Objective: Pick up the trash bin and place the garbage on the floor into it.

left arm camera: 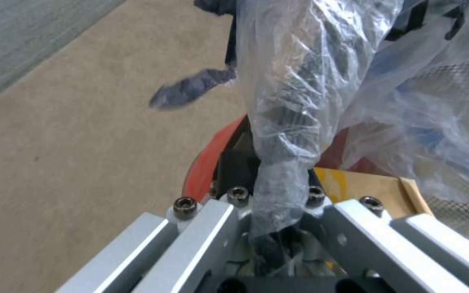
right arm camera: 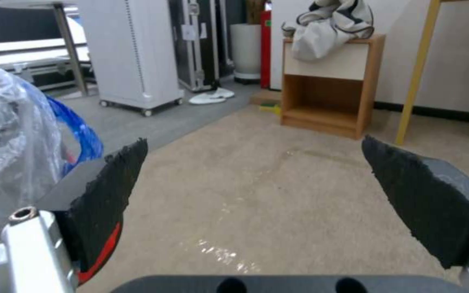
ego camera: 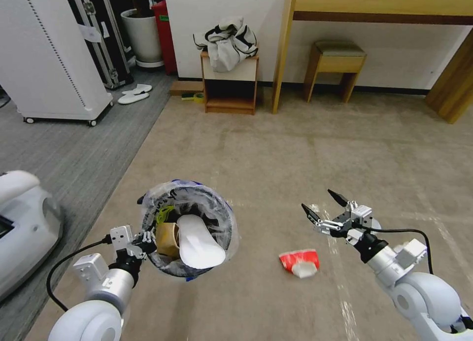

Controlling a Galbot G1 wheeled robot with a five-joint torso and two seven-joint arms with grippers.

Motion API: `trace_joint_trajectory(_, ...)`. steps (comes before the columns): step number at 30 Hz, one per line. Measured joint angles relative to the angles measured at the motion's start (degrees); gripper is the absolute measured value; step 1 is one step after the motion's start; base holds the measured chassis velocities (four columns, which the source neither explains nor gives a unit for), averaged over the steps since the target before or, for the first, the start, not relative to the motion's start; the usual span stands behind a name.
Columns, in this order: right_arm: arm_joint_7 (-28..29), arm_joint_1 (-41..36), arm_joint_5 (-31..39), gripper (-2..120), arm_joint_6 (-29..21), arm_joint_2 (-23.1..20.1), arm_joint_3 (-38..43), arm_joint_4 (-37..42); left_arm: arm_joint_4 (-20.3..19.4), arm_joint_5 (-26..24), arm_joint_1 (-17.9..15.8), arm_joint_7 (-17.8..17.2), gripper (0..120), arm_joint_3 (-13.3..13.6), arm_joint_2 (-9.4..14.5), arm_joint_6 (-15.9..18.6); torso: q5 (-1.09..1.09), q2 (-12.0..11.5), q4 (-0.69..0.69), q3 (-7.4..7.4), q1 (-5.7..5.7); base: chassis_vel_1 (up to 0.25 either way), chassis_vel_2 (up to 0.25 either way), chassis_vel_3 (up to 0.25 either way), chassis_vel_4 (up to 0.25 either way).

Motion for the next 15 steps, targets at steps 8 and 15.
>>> trace_joint_trajectory(8,0.6,0.1,-2.2,100,0.1,-0.5,0.1,-2.4,-0.1,0.7,0.6,0.3,1,0.9,-0.4,0.2,0.01,0.0,0.01,-0.05,-0.06,-0.033,0.067,0.036,-0.029)
trace_joint_trajectory(15,1.8,0.8,-4.0,100,-0.5,-2.4,-0.3,-5.7,-0.1,1.0,0.7,0.4,1,1.2,-0.3,0.2,0.02,0.0,0.0,-0.04,-0.06,0.015,-0.033,-0.014,0.025)
